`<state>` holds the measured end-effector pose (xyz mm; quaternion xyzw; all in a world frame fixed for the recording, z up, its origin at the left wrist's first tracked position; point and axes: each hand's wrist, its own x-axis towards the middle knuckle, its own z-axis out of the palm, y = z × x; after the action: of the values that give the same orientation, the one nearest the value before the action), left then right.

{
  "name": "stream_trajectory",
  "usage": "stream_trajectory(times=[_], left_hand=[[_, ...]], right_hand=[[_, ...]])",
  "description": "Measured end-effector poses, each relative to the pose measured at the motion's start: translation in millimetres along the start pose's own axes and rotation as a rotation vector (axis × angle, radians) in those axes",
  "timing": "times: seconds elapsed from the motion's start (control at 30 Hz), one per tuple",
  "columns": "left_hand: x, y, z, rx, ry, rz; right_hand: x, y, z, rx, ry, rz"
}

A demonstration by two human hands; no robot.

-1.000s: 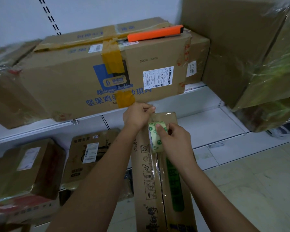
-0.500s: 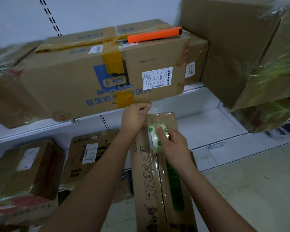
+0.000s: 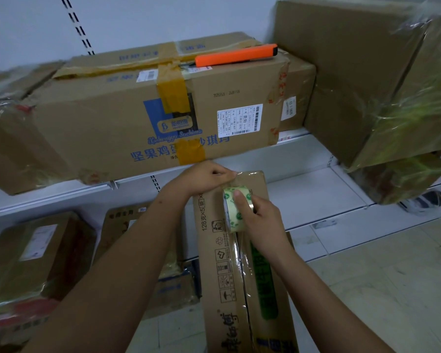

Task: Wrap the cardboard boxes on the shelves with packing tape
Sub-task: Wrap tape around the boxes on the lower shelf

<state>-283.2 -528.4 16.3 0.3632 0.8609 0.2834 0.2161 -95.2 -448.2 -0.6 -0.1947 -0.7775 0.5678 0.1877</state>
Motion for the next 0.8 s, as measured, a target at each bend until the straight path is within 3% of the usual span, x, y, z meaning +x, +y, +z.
stream_trajectory(times=[0.17, 0.3, 0.6, 0.73, 0.8], left_hand=[[9.7, 0.4, -2.2, 0.051, -0.076, -0.047], [13.4, -6.7, -2.3, 0.038, -0.097, -0.045], [3.5, -7.8, 6.5, 0.263, 0.133, -0.008], [1.6, -3.7, 13.6, 0.459, 0.185, -0.021], [-6.0, -2.2, 22.4, 0.589, 0.235, 0.053]], right_hand=[[-9.6, 6.5, 2.8, 0.184, -0.166, 0.1], [-25.3, 3.9, 3.6, 0.15, -0.16, 0.108], [-83.8, 5.6, -16.9, -0.008, -0.347, 0.395], [-98.6, 15.0, -18.6, -0.033, -0.332, 0.4], [-93.9, 14.0, -23.0, 0.027, -0.337, 0.418]])
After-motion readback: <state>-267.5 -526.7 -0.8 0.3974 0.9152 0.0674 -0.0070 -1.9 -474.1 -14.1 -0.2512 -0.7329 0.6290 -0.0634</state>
